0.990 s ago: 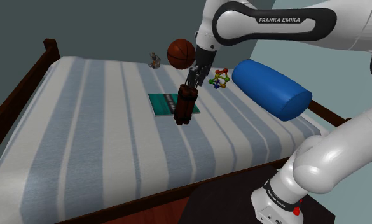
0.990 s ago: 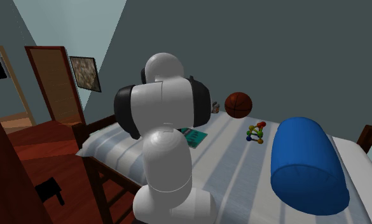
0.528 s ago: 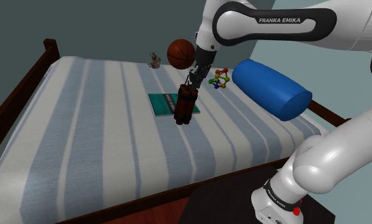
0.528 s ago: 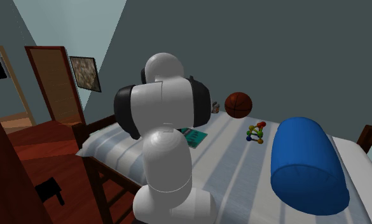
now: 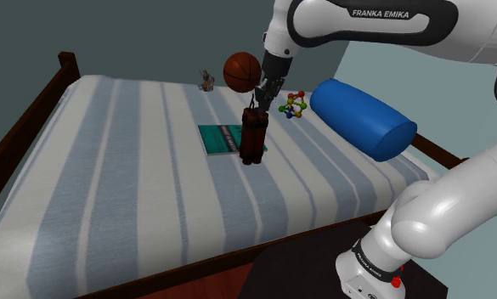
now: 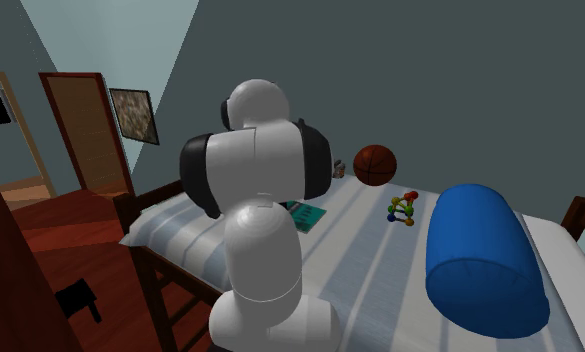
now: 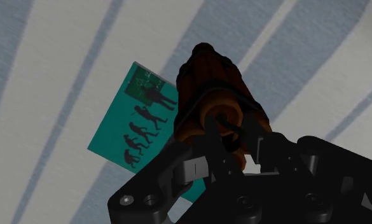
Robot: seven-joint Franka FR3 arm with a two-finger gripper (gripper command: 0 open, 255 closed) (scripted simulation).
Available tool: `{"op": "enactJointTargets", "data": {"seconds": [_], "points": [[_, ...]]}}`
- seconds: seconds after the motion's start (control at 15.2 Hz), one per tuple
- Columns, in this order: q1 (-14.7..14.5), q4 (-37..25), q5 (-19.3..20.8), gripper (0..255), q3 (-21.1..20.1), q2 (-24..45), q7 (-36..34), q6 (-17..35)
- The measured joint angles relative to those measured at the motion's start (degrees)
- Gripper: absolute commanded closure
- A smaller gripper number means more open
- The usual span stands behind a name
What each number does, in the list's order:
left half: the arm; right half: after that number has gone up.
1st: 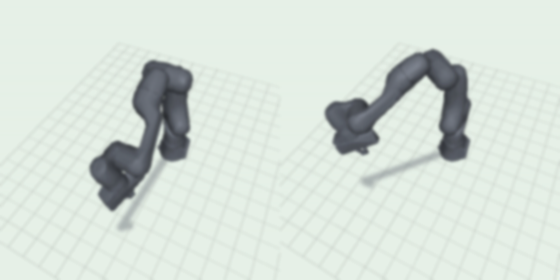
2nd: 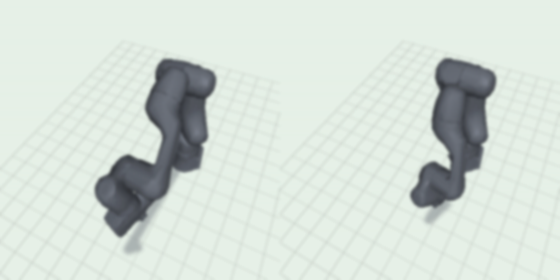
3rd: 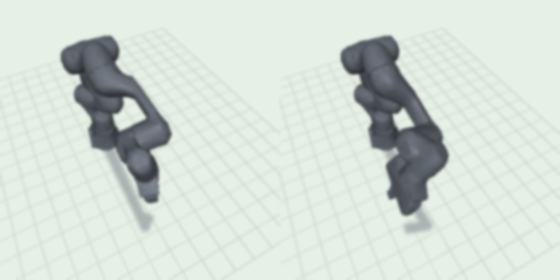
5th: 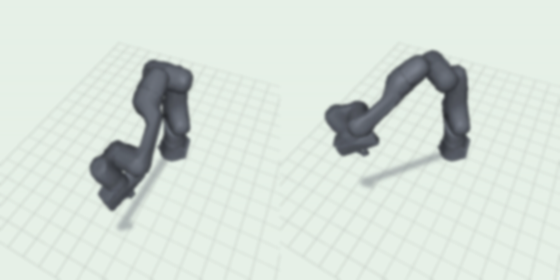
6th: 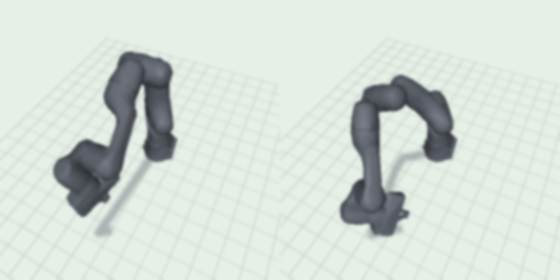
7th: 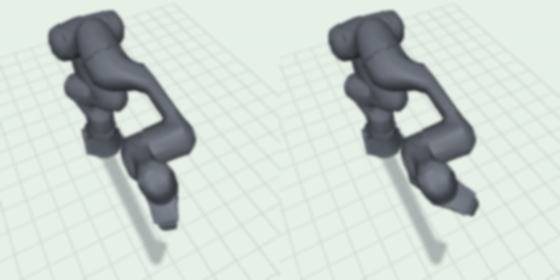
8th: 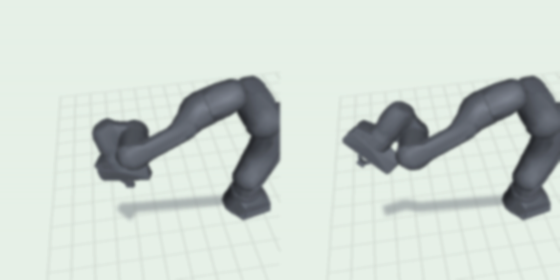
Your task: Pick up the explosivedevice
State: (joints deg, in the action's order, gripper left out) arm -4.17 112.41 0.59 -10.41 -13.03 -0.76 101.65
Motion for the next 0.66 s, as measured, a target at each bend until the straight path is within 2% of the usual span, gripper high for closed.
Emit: {"op": "enactJointTargets", "data": {"seconds": [0.66], "points": [[0.1, -8.1, 0.1, 255, 0.1, 0.8, 0.2, -7.3]]}}
